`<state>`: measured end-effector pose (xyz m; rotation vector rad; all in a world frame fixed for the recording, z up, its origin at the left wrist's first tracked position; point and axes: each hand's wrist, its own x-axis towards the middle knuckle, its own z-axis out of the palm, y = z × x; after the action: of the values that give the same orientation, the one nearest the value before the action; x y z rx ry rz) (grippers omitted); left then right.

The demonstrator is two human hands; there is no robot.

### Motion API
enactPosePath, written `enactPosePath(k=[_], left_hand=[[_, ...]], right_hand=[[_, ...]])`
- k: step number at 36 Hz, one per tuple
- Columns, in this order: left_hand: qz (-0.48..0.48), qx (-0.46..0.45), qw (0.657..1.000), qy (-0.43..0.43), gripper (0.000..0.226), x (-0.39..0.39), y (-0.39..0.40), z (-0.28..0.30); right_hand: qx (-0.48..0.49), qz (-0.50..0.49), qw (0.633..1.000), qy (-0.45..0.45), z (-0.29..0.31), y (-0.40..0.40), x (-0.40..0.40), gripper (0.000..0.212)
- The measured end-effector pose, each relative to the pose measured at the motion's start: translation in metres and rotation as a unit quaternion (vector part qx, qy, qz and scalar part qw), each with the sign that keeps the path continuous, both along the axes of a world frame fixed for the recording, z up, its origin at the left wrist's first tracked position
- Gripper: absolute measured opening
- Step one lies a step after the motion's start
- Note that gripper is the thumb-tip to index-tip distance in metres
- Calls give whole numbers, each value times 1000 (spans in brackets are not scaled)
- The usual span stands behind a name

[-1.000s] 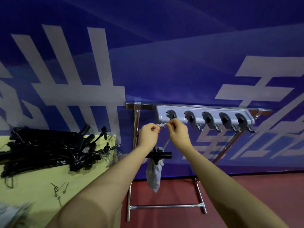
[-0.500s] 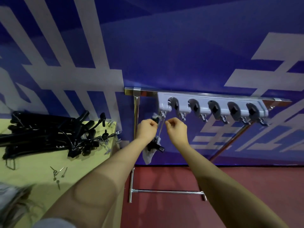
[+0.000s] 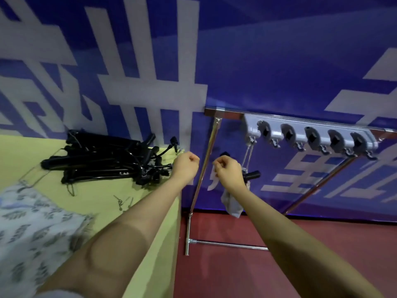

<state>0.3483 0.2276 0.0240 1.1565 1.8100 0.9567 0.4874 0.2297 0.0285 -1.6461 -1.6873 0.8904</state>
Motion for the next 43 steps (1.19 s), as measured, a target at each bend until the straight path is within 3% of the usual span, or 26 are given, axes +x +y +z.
enactPosePath(k=[11,21,25,29,32,35,43], left_hand=[[30,-24,998,50,22,-144,-99,2],[72,-69,989,110,22,-254,-181,-32],[86,-109,984,112,15,-277,-203,-39],[56,-130,983,121,15,-285,-215,-47],[32,-156,971,180,23,-285,-220,-56],[2,-196,944,266,33,-284,-223,-64],[-35,-199,942,267,50,-281,-222,-51]], right_hand=[[2,68,997,-23,-19,-68,-138,13],[-33,170,985,-17,-56,-124,-246,15],[-47,270,958,-84,-64,-136,-271,24],[-42,367,908,-199,-76,-143,-286,39],[-25,406,883,-232,-85,-145,-294,44],[-13,396,889,-229,-87,-145,-300,39],[-11,360,921,-151,-79,-134,-315,18]])
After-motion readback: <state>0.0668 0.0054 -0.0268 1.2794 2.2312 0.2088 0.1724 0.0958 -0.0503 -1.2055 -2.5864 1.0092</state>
